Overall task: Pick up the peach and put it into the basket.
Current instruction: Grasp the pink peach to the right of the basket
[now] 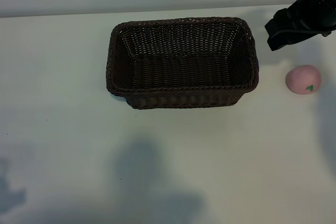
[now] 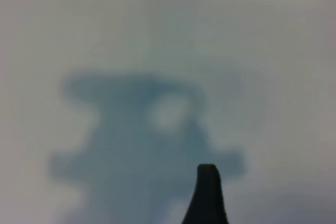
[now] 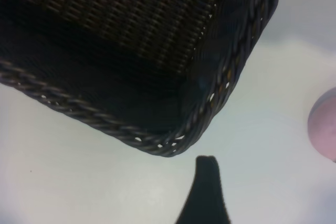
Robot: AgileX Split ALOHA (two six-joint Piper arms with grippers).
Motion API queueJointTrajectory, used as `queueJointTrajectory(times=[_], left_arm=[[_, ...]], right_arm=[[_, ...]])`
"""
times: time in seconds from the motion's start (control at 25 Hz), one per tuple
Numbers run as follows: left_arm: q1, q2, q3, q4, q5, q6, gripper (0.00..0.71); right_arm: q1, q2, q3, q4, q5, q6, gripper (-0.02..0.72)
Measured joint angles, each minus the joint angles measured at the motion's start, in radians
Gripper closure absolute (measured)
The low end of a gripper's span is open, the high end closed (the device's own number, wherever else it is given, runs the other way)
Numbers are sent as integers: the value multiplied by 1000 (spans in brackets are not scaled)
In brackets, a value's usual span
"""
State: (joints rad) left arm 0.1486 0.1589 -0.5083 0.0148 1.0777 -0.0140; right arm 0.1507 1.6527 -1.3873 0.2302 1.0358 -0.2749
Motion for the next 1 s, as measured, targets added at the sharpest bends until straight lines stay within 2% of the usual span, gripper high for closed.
queueJointTrajectory(times=[0.24,0.44,0.52,0.76,0.88,1.0], left_arm=[[-38,-156,0,0,2,0,114],[-51,-167,4,-1,2,-4,114],[-80,-167,7,-4,3,-12,114],[-234,-168,8,-8,6,-16,114],[-272,-168,8,-8,6,-19,114],[-276,-168,8,-8,6,-19,114]], right_arm=[[0,0,0,1,-1,0,118],[0,0,0,1,0,0,118],[0,0,0,1,0,0,118],[0,0,0,0,-2,0,118],[0,0,0,-22,-2,8,118],[0,0,0,-93,-6,59,130]])
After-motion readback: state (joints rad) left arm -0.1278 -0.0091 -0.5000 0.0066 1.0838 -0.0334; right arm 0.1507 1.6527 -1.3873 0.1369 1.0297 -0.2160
